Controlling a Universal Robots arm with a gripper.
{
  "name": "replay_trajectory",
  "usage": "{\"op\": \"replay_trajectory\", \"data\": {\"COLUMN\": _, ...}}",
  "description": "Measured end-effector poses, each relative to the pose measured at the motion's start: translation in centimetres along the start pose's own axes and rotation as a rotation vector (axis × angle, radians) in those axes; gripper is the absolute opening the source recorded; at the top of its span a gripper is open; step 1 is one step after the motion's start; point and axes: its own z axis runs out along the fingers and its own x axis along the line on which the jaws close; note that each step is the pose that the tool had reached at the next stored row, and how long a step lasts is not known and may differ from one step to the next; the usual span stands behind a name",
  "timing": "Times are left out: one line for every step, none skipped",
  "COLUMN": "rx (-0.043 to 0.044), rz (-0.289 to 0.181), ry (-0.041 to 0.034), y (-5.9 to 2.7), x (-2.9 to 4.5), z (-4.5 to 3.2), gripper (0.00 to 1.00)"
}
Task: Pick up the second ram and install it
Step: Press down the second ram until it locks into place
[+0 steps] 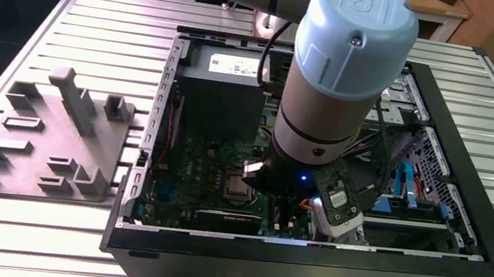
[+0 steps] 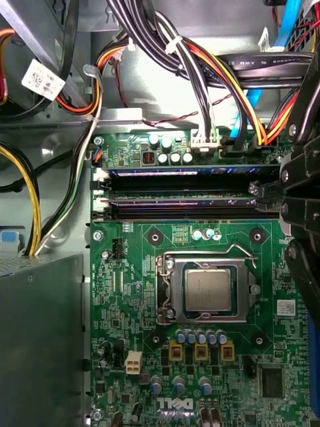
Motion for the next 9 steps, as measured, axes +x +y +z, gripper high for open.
{"op": "replay_trajectory", "data": {"rx": 0.0001, "rz": 0.000, "ry": 0.0000, "y": 0.00, "x": 0.00, "z": 0.00, "gripper": 0.10}}
{"op": "replay_trajectory", "data": {"rx": 0.0001, "rz": 0.000, "ry": 0.0000, "y": 0.00, "x": 0.00, "z": 0.00, "gripper": 0.10}}
{"op": "replay_trajectory", "data": {"rx": 0.0001, "rz": 0.000, "ry": 0.0000, "y": 0.00, "x": 0.00, "z": 0.00, "gripper": 0.10}}
{"op": "replay_trajectory", "data": {"rx": 0.0000, "rz": 0.000, "ry": 0.0000, "y": 0.00, "x": 0.00, "z": 0.01, "gripper": 0.10}}
{"op": "replay_trajectory", "data": {"rx": 0.0000, "rz": 0.000, "ry": 0.0000, "y": 0.00, "x": 0.00, "z": 0.02, "gripper": 0.10}}
{"op": "replay_trajectory", "data": {"rx": -0.0001, "rz": 0.000, "ry": -0.0001, "y": 0.00, "x": 0.00, "z": 0.09, "gripper": 0.10}}
{"op": "replay_trajectory", "data": {"rx": 0.0003, "rz": 0.000, "ry": 0.0001, "y": -0.01, "x": 0.01, "z": 0.17, "gripper": 0.10}}
{"op": "replay_trajectory", "data": {"rx": 0.0006, "rz": 0.000, "ry": 0.0001, "y": -0.02, "x": 0.01, "z": 0.20, "gripper": 0.10}}
{"op": "replay_trajectory", "data": {"rx": 0.0005, "rz": 0.000, "ry": 0.0001, "y": -0.02, "x": 0.01, "z": 0.21, "gripper": 0.10}}
